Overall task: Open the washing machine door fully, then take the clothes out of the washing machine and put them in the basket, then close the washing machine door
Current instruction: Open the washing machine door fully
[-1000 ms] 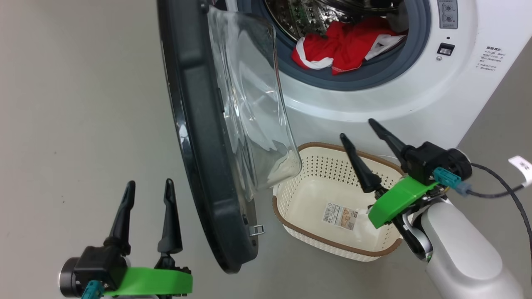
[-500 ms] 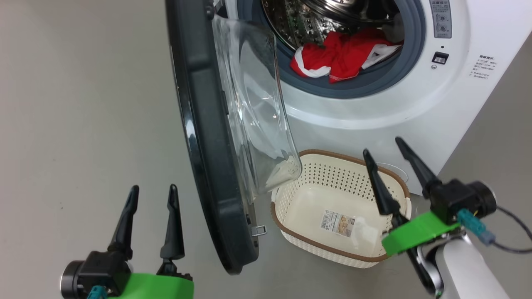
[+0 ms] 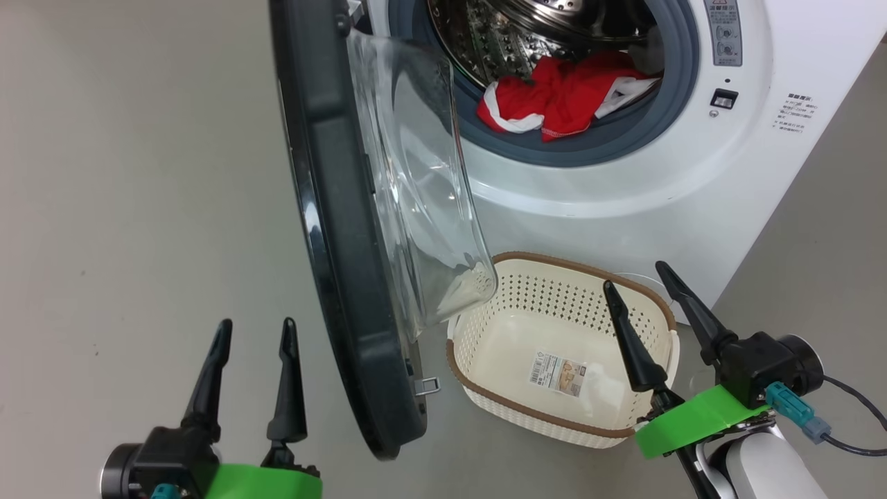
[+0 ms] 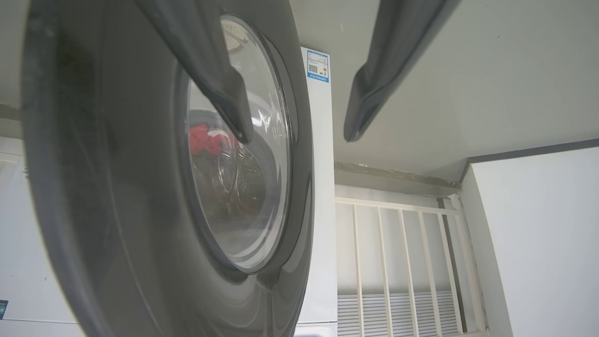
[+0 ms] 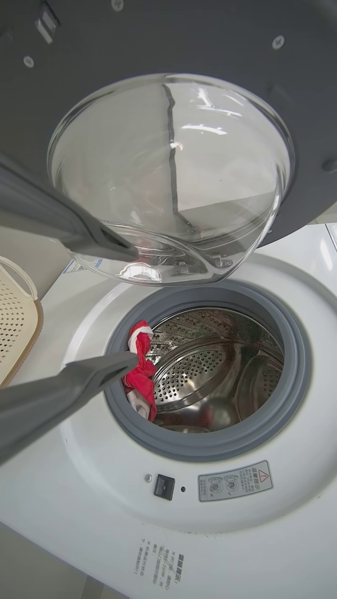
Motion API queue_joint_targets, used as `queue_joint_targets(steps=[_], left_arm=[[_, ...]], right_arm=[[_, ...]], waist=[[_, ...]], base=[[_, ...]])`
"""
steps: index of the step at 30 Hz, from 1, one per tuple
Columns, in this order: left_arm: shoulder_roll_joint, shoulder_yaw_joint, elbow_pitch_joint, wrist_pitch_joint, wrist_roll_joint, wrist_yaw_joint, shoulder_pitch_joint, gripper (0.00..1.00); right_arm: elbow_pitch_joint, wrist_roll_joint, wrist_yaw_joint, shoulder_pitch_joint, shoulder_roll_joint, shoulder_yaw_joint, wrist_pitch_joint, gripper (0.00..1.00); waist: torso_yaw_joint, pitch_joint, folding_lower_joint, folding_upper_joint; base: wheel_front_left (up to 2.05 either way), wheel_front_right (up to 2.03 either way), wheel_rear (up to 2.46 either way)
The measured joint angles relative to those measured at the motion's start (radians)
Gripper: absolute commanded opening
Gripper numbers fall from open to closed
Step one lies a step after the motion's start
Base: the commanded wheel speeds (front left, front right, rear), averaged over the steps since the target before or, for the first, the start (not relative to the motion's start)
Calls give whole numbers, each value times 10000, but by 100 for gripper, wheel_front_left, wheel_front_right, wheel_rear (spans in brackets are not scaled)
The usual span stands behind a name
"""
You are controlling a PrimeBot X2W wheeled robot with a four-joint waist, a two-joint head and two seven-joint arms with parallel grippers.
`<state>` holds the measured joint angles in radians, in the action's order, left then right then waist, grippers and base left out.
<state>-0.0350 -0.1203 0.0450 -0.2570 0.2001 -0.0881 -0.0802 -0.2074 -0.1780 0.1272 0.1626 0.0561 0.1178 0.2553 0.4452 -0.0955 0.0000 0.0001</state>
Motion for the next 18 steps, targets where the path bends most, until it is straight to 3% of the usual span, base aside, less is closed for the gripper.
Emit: queue_joint_targets(steps=[7,8,9,10,18], left_arm=[[0,-21,31,0,2,-6,0,98],[0,-23,31,0,2,-6,0,48],[0,-23,29,0,2,-6,0,28],[0,-25,29,0,2,-6,0,0],[0,-13,-318,0,33,-84,-14,0]], right_arm=[[-17,4,0,1,0,100,0,100],[-19,4,0,1,0,107,0,100],[-19,2,0,1,0,115,0,100],[-25,0,0,1,0,119,0,100],[-198,-56,0,2,0,211,0,100]], waist=[[-15,-67,0,0],[-19,-76,0,0],[-23,-85,0,0],[-24,-93,0,0],[-58,-114,-1,0]], base=[[0,0,0],[0,0,0],[0,0,0],[0,0,0],[0,0,0]])
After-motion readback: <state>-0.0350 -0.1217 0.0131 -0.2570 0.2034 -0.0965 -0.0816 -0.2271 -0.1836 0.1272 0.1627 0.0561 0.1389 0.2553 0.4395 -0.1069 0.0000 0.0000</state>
